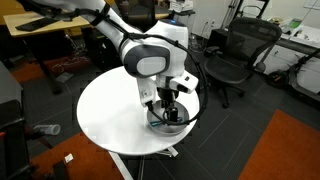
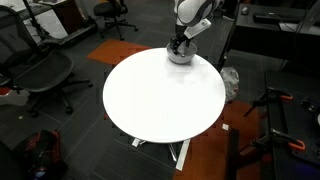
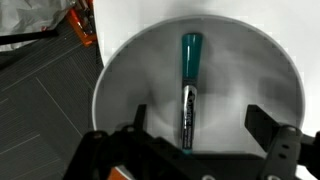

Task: Put the marker on the table

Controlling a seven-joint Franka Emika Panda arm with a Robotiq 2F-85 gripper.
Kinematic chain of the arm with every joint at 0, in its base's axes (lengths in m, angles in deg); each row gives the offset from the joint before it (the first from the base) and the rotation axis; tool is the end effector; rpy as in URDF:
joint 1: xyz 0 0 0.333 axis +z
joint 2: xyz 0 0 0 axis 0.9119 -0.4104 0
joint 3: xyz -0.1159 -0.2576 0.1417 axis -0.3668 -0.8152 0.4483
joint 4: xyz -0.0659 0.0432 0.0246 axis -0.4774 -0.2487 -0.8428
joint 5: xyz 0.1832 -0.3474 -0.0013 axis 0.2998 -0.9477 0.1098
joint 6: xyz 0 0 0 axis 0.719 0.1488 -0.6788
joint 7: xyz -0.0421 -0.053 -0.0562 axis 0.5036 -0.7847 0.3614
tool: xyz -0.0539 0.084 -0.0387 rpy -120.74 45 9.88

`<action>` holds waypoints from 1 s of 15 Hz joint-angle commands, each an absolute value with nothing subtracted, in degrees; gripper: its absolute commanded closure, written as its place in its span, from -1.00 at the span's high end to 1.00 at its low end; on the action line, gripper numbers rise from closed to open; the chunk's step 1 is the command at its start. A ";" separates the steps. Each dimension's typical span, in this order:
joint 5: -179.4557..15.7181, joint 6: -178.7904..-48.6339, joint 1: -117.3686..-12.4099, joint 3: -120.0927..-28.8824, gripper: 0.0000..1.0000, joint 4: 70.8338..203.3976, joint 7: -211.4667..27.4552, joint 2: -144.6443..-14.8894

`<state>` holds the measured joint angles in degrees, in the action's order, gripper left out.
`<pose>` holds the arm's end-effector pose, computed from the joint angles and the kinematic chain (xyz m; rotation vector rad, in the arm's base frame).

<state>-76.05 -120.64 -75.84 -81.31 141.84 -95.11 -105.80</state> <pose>0.6387 -0.2297 0.1745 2.9539 -0.7324 0.0537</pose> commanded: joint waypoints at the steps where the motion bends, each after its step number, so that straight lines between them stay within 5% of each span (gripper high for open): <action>1: -75.16 -120.68 -76.30 -81.17 1.00 138.57 -97.87 -108.31; 8: -75.24 -120.57 -76.47 -81.55 1.00 135.47 -100.44 -111.34; 9: -75.39 -120.69 -76.45 -81.67 0.57 135.16 -100.54 -111.68; 15: -75.41 -120.94 -76.46 -81.89 -0.33 134.06 -100.77 -112.59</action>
<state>-76.05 -120.64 -76.53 -81.62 135.59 -99.19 -111.75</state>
